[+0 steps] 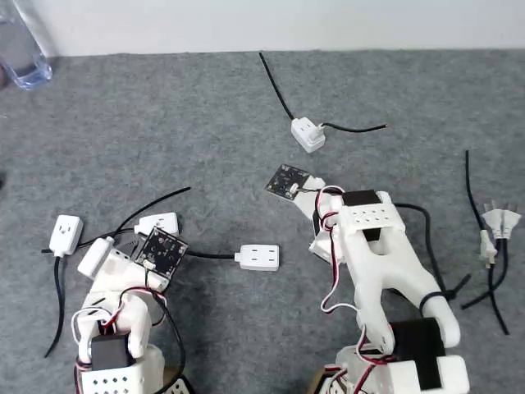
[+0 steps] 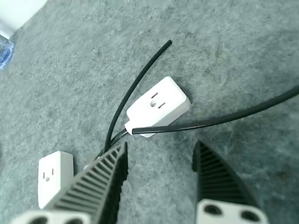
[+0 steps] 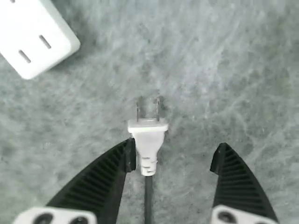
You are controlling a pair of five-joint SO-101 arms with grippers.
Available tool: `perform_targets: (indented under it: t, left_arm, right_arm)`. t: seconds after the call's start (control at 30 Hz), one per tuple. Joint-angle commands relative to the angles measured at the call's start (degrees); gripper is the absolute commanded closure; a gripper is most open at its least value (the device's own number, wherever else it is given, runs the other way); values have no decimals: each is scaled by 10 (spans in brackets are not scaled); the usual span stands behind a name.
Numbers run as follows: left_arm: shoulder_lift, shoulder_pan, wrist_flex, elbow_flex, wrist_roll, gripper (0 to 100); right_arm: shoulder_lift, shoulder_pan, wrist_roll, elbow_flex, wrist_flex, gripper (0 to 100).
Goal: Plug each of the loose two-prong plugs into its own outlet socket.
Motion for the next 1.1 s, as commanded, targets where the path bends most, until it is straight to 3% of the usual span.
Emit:
perform_targets:
  t: [0.0,0.2,1.07]
  left_arm:
    - [-2,3,15,-1,-6,786]
    - [-5,0,62,-1,-7,786]
    - [-5,1,53,-3,-4,786]
  right_arm:
    - [5,8,-25,-27,7,747]
    - [6,6,-65,-29,-29,747]
    - [7,-43,-170,-8,43,749]
